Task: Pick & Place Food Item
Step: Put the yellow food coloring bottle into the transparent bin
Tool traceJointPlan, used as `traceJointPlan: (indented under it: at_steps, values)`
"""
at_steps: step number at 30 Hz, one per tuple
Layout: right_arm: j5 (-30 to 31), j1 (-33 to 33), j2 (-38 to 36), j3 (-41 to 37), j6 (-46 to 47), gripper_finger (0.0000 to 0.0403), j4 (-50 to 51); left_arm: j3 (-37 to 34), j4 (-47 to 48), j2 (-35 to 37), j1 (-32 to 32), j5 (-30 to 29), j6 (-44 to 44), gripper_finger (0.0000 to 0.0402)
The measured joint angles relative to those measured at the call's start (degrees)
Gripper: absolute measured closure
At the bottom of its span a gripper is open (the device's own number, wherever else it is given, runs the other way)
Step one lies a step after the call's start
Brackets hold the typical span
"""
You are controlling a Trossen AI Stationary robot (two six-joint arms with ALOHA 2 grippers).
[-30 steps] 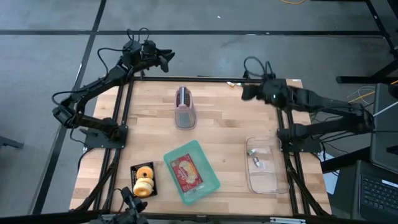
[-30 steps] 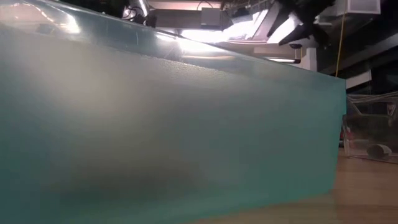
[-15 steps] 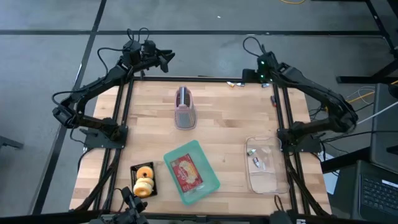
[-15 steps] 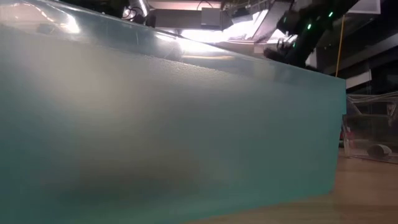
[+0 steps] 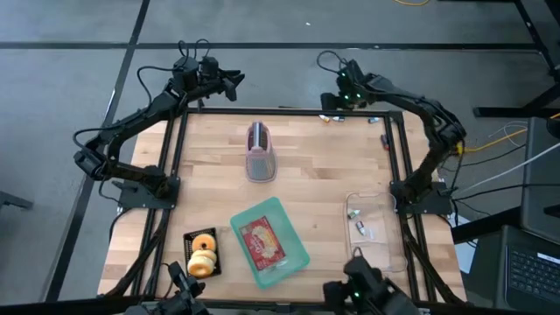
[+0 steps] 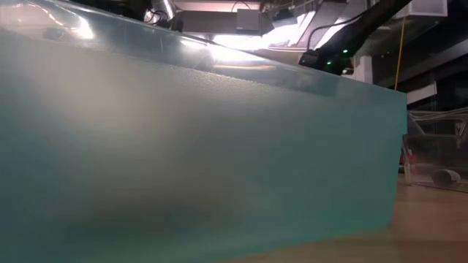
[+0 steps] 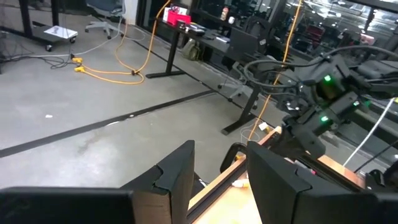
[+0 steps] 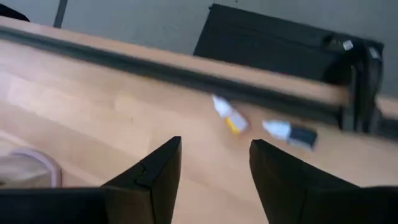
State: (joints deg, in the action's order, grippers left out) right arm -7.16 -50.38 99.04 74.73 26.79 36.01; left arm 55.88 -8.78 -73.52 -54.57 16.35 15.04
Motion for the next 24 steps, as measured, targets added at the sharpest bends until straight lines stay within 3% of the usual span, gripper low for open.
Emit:
traceJointPlan:
  at_steps: [7, 10, 15, 24]
  values:
    - [-2.13, 1.80, 9.60, 9.79, -6.76, 0.0191, 7.62, 0.00, 0.02, 0.00, 0.02, -0.30, 0.30, 0.0261]
    - [1.05, 2.81, 12.31, 12.20, -11.26, 0.0181, 12.44, 0.00, 0.02, 0.00, 0.00, -0.32, 0.30, 0.0261]
    - [2.64, 2.88, 13.40, 13.93, -13.60, 0.0169, 14.60, 0.00, 0.07, 0.00, 0.00, -0.32, 0.28, 0.0261]
    - [-0.81, 5.63, 13.42, 19.16, -13.07, 0.0167, 19.22, 0.00, 0.07, 0.00, 0.00, -0.36, 0.89, 0.0261]
